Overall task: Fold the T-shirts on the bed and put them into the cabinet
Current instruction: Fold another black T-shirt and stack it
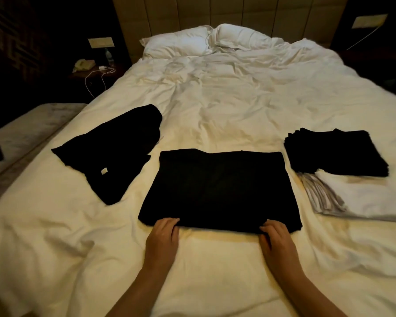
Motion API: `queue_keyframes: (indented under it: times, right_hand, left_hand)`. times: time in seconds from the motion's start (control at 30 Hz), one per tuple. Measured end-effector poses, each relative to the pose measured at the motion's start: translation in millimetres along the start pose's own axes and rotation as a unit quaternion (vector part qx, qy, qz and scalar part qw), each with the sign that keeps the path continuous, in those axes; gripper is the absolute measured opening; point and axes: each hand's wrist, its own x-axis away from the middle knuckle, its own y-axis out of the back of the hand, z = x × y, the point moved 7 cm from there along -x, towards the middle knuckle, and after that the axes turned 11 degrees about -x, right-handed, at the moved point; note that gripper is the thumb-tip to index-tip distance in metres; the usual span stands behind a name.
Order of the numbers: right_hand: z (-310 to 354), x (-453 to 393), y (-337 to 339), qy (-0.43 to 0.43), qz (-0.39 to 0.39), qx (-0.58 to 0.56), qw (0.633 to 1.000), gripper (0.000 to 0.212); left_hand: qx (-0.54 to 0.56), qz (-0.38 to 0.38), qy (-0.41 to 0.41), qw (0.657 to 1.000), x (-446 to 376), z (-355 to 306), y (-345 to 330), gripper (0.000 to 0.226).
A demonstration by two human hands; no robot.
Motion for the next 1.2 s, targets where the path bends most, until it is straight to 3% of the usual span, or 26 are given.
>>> queue_keyframes:
  times: [0.27, 0.53, 0.77, 1.0, 1.2]
  right_hand:
    - [16, 54, 25, -0.018, -0.023, -0.005, 1.0, 0.024]
    - [23, 77, 36, -0.027, 0.0, 0.01, 1.0, 0.03]
    - [29, 90, 40, -0.044, 0.017, -0.004, 0.999, 0.022]
    - [29, 89, 68, -0.087, -0.094, -0.037, 0.991, 0.015]
    - [9, 90, 89, -0.16, -0.133, -0.053, 0.977, 0.015]
  left_hand:
    - [0.013, 0.042, 0.046, 0.998, 58, -15, 27, 0.027]
    - [-0.02, 0.019, 0.047, 0.998, 84, -28, 51, 0.021]
    - [-0.08, 0.03, -0.021, 0.996, 90, -41, 53, 0.034]
    - [-0.081, 0.103, -0.136, 0.982, 105, -72, 28, 0.044]
    - [-0.093, 0.119, -0.141, 0.978, 102, -105, 14, 0.039]
